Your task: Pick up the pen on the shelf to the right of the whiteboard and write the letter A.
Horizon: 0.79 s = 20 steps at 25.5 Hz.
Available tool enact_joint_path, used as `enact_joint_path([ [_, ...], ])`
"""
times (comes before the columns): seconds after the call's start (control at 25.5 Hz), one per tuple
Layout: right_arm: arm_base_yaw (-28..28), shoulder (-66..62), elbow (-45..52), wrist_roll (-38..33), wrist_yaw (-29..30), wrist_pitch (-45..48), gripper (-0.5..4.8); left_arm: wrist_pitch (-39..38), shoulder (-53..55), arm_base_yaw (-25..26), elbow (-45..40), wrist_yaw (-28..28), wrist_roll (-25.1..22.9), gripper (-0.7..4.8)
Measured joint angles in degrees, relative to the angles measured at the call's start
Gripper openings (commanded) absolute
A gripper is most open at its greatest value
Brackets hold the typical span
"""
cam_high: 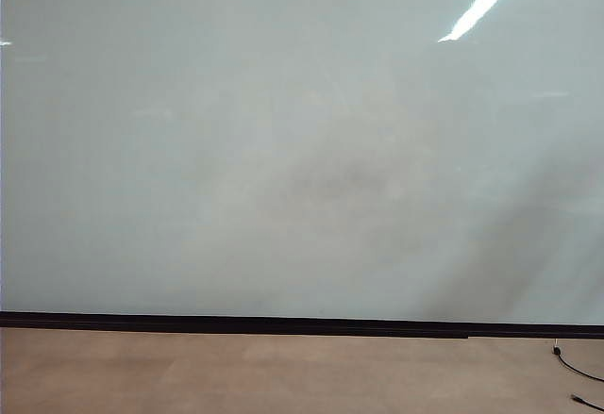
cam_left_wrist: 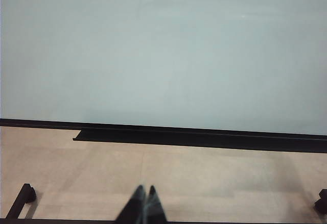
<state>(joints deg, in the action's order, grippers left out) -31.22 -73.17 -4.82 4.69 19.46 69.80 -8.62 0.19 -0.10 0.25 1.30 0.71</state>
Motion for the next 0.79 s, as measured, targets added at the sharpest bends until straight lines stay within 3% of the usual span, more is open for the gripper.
enact_joint_path([
  [0.2, -2.99, -13.2, -2.25, -1.46, 7.45, 9.7, 4.73, 0.02, -0.02, 0.0, 0.0, 0.0, 0.0, -0.04],
  [0.79, -2.95, -30.8, -19.63, -1.81, 15.34, 10.43, 4.59, 0.0, -0.02, 0.0, 0.0, 0.0, -0.02, -0.04],
])
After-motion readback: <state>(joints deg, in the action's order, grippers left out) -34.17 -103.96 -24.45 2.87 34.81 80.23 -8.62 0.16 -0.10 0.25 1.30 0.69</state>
